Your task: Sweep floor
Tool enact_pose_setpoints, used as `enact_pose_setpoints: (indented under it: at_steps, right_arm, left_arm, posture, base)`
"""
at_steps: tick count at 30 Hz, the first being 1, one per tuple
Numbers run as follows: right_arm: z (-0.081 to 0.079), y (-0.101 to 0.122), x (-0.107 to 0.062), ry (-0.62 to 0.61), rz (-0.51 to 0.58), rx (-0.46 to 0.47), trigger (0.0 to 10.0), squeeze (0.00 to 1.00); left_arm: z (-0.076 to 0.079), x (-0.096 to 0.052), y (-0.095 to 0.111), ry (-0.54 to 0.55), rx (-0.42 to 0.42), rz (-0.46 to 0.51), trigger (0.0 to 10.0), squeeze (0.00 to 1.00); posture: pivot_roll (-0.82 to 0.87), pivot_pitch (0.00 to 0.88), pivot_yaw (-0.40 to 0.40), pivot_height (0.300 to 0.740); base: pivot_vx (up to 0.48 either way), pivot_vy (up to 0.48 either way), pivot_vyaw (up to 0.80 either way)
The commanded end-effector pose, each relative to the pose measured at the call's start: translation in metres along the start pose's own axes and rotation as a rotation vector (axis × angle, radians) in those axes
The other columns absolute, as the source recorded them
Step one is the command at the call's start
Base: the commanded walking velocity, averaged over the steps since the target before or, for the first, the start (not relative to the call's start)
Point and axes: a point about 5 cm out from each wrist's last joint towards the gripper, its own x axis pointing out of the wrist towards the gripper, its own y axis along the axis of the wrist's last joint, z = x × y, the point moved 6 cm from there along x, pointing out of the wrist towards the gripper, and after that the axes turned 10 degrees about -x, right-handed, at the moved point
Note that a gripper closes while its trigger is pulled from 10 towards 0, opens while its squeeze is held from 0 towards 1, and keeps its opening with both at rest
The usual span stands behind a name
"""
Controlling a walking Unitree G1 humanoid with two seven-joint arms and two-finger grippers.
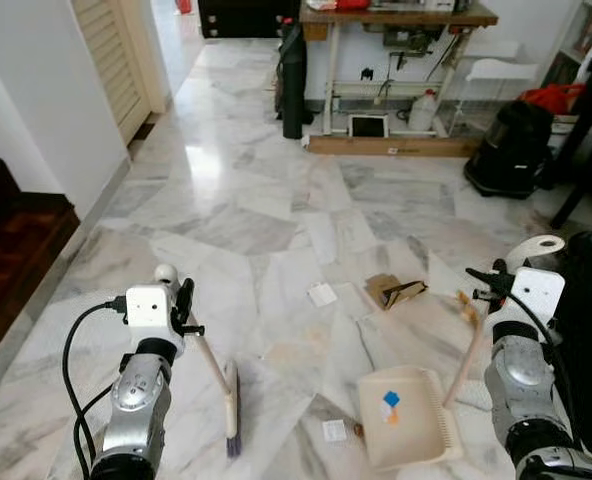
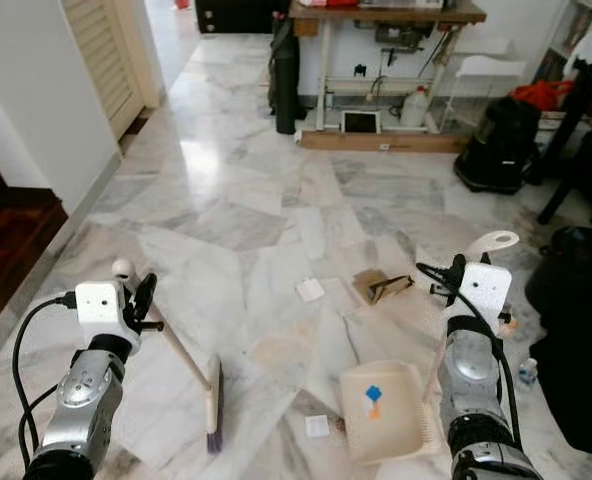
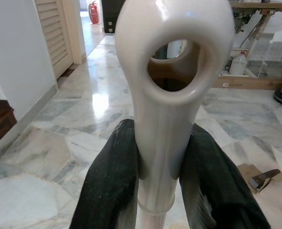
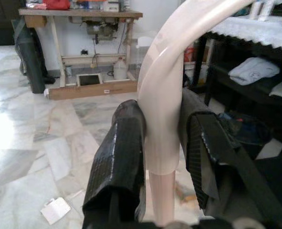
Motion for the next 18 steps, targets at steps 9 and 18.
enact_pose_setpoints:
  at_steps: [9,18]
  right_arm:
    - [-0.0039,0.0107,0.0045,-0.005,0.028,0.053,10.0,0.0]
    - [-0.0075,0.0119,0.0048,0.004,0.031,0.064,10.0,0.0]
  left_arm:
    - [0.0004,0.0058,0.0147,-0.004,0.021,0.048,10.0,0.0]
    - [-0.0013,0.0061,0.0157,0.0,0.027,0.05,10.0,0.0]
  posture:
    - [-0.05,0.015,0.01,0.74]
    - [-0.04,0.012,0.009,0.74]
  base:
    - [0.402,0.0,0.0]
    - [0.412,0.0,0.0]
